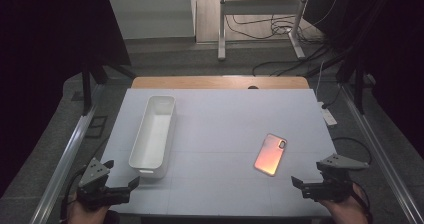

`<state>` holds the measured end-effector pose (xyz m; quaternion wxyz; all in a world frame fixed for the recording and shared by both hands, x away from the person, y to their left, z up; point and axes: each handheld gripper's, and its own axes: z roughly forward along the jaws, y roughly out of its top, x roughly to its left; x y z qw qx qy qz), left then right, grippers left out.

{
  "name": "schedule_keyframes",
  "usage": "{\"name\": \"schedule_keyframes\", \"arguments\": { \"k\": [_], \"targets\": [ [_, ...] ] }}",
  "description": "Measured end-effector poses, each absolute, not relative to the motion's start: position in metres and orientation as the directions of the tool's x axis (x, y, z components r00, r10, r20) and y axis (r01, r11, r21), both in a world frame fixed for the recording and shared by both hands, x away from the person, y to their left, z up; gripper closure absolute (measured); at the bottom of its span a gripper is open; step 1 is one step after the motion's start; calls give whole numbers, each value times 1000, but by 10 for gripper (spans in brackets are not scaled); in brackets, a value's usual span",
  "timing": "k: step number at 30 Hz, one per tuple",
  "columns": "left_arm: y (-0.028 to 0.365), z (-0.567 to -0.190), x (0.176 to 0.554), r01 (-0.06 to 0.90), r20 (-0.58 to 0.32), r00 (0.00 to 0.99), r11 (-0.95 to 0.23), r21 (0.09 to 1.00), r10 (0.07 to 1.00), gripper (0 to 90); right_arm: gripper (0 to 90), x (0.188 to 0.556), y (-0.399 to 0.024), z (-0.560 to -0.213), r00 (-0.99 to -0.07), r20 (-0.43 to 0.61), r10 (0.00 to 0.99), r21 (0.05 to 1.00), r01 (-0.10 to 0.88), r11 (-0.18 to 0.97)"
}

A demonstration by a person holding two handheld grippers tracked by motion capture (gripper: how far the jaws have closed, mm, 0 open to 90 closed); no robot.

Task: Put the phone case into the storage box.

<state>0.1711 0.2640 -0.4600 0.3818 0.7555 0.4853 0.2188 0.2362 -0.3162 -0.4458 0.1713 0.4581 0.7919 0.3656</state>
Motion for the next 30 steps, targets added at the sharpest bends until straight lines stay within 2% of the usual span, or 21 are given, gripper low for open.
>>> {"name": "schedule_keyframes", "arguments": {
  "k": [30],
  "targets": [
    [267, -460, 171, 562, -71, 450, -221, 797, 890, 19, 0, 238, -310, -447, -558, 40, 829, 712, 598, 368]
  ]
}}
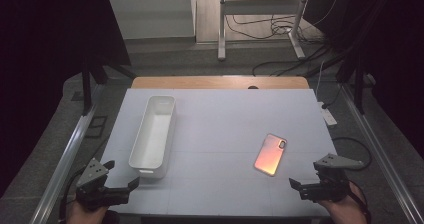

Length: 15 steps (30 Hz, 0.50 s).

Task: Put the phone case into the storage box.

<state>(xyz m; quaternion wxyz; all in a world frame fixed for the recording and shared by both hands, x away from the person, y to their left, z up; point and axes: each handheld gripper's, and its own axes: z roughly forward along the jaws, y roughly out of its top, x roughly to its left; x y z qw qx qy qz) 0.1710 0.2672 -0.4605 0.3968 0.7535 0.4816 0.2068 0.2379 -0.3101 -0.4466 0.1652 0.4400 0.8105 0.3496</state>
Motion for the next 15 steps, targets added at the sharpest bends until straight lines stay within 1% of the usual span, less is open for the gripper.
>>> {"name": "schedule_keyframes", "arguments": {
  "k": [15],
  "targets": [
    [267, -460, 171, 558, -65, 454, -227, 798, 888, 21, 0, 251, -306, -445, -573, 48, 818, 706, 599, 378]
  ]
}}
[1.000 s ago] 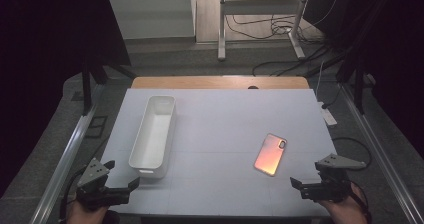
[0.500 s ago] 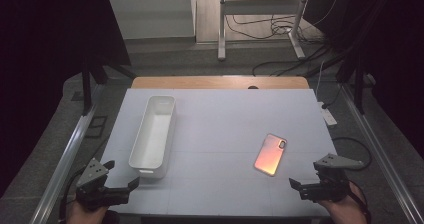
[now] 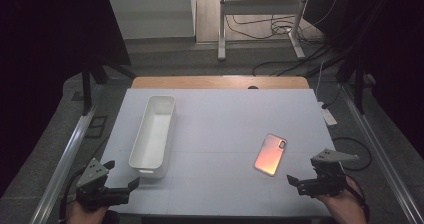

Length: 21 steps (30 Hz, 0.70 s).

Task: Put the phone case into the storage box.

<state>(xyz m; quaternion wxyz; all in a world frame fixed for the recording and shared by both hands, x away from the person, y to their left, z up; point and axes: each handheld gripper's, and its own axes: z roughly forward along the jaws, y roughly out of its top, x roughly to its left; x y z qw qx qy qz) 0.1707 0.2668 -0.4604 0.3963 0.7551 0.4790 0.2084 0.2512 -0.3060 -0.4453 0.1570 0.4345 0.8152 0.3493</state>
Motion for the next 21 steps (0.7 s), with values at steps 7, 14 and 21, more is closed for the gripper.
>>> {"name": "schedule_keyframes", "arguments": {
  "k": [7, 14, 21],
  "targets": [
    [266, -460, 171, 555, -56, 458, -236, 797, 887, 22, 0, 258, -303, -444, -576, 45, 816, 695, 605, 388],
    [266, -461, 171, 556, -57, 459, -237, 797, 887, 22, 0, 269, -299, -444, -588, 54, 807, 686, 609, 398],
    [266, -461, 171, 556, -60, 459, -234, 798, 886, 23, 0, 281, -295, -442, -567, 84, 819, 688, 628, 364]
  ]
}}
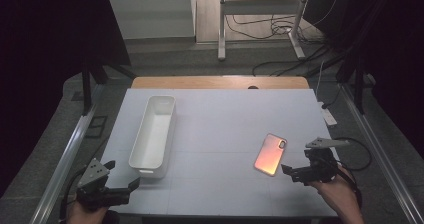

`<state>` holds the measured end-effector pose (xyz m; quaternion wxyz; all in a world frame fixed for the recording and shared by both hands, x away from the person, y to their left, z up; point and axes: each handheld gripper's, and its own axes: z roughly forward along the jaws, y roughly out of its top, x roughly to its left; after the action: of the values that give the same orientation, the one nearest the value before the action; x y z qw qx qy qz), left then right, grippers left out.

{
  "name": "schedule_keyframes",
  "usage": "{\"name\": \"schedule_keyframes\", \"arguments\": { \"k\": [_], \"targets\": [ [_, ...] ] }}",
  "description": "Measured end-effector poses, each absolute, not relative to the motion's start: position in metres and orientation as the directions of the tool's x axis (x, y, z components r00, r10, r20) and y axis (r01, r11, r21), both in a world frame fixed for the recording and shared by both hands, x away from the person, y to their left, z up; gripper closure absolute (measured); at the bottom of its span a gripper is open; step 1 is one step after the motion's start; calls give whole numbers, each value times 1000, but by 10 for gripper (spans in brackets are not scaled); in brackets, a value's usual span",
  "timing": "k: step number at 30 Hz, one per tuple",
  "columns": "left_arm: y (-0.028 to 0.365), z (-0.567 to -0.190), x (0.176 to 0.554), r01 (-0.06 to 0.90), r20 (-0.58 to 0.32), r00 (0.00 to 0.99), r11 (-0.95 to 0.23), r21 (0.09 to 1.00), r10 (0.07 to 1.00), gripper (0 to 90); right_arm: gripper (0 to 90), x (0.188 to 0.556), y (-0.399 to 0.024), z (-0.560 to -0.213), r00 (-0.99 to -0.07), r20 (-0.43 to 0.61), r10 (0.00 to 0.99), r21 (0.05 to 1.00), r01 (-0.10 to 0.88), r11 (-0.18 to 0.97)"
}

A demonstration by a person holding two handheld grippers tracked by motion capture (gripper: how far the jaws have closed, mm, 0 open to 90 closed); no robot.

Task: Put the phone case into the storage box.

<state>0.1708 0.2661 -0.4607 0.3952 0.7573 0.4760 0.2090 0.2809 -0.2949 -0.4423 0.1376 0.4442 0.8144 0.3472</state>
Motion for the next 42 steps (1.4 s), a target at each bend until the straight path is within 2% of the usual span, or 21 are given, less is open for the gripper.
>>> {"name": "schedule_keyframes", "arguments": {
  "k": [28, 42],
  "targets": [
    [266, -461, 171, 559, -59, 461, -238, 795, 886, 24, 0, 328, -274, -441, -581, 57, 812, 678, 620, 396],
    [266, -461, 171, 559, -59, 461, -238, 794, 885, 25, 0, 353, -263, -444, -586, 20, 810, 640, 630, 440]
  ]
}}
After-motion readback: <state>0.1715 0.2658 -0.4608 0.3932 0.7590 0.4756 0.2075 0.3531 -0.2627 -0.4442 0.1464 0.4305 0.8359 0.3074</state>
